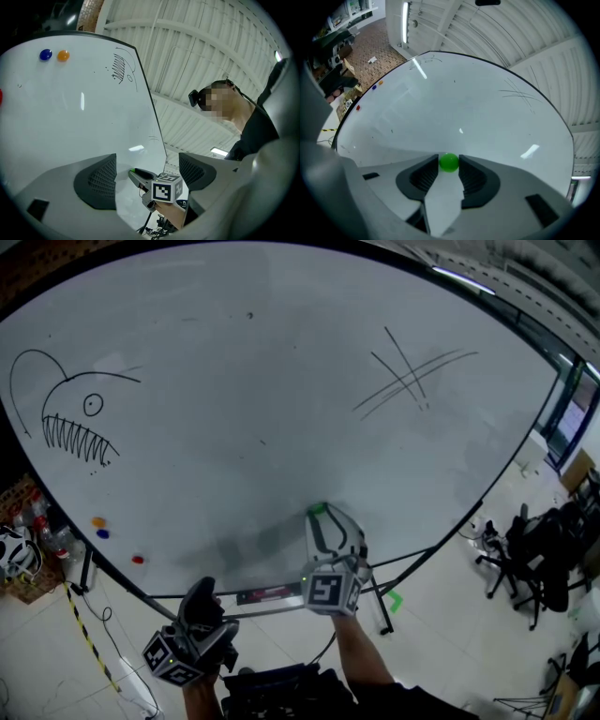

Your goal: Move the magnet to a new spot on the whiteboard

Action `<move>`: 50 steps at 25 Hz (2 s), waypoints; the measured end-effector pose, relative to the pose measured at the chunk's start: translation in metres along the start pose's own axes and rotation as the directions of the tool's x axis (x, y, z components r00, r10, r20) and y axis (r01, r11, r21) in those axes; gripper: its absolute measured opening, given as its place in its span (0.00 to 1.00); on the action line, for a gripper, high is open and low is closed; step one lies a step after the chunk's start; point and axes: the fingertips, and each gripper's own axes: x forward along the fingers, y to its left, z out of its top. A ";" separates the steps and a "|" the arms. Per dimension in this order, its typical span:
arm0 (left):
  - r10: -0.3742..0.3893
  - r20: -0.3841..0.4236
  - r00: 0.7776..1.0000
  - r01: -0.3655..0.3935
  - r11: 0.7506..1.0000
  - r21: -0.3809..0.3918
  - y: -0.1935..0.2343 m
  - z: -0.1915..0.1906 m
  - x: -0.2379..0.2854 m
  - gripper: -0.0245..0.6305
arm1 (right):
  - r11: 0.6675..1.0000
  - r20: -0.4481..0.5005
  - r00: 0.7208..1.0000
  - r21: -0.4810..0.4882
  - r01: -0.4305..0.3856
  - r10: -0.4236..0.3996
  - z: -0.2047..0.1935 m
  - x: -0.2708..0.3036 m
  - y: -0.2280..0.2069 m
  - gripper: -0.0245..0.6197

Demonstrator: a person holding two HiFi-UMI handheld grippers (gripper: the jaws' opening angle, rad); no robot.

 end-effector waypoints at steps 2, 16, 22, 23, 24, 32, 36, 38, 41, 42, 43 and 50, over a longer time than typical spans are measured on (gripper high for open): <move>0.004 -0.003 1.000 -0.004 1.000 -0.016 0.002 -0.001 -0.001 0.67 | 1.000 -0.001 1.000 -0.026 0.006 -0.006 0.001 0.000 0.001 0.30; -0.002 -0.004 1.000 0.002 1.000 -0.011 -0.003 0.000 0.003 0.67 | 0.995 0.027 0.997 0.061 -0.074 0.072 0.001 -0.001 0.003 0.27; -0.004 -0.016 1.000 0.004 1.000 0.016 -0.006 -0.001 0.003 0.67 | 0.990 0.039 0.995 0.096 -0.100 0.097 0.002 -0.007 0.003 0.27; -0.007 -0.018 1.000 0.007 1.000 0.015 -0.007 -0.002 0.003 0.67 | 0.989 0.044 0.994 0.101 -0.105 0.101 0.003 -0.009 0.003 0.27; -0.010 -0.019 1.000 0.010 1.000 0.012 -0.008 -0.002 0.004 0.67 | 0.988 0.049 0.993 0.107 -0.110 0.105 0.004 -0.011 0.004 0.27; -0.027 -0.037 0.999 0.024 0.998 -0.064 -0.015 -0.014 0.011 0.67 | 0.952 0.129 0.978 0.240 -0.189 0.162 0.016 -0.041 -0.005 0.27; -0.024 -0.053 0.998 0.019 0.996 -0.085 -0.020 -0.023 0.018 0.67 | 0.905 0.178 0.966 0.353 -0.238 0.185 0.017 -0.060 -0.020 0.27; -0.025 -0.064 0.998 0.021 0.997 -0.072 -0.023 -0.029 0.023 0.67 | 0.885 0.201 0.962 0.391 -0.253 0.186 0.016 -0.070 -0.029 0.27; -0.024 -0.058 0.998 0.021 0.998 -0.053 -0.029 -0.033 0.030 0.67 | 0.849 0.249 0.948 0.441 -0.291 0.196 0.015 -0.086 -0.041 0.27; -0.022 -0.060 0.998 0.019 0.999 -0.047 -0.030 -0.036 0.032 0.67 | 0.837 0.265 0.943 0.454 -0.305 0.199 0.015 -0.091 -0.045 0.27; -0.023 -0.069 0.997 0.021 0.999 -0.034 -0.033 -0.040 0.034 0.67 | 0.828 0.279 0.939 0.463 -0.315 0.201 0.014 -0.096 -0.049 0.27; 0.007 -0.097 0.995 -0.007 1.000 0.000 -0.060 -0.063 0.052 0.67 | 0.792 0.335 0.915 0.484 -0.371 0.224 0.001 -0.126 -0.070 0.27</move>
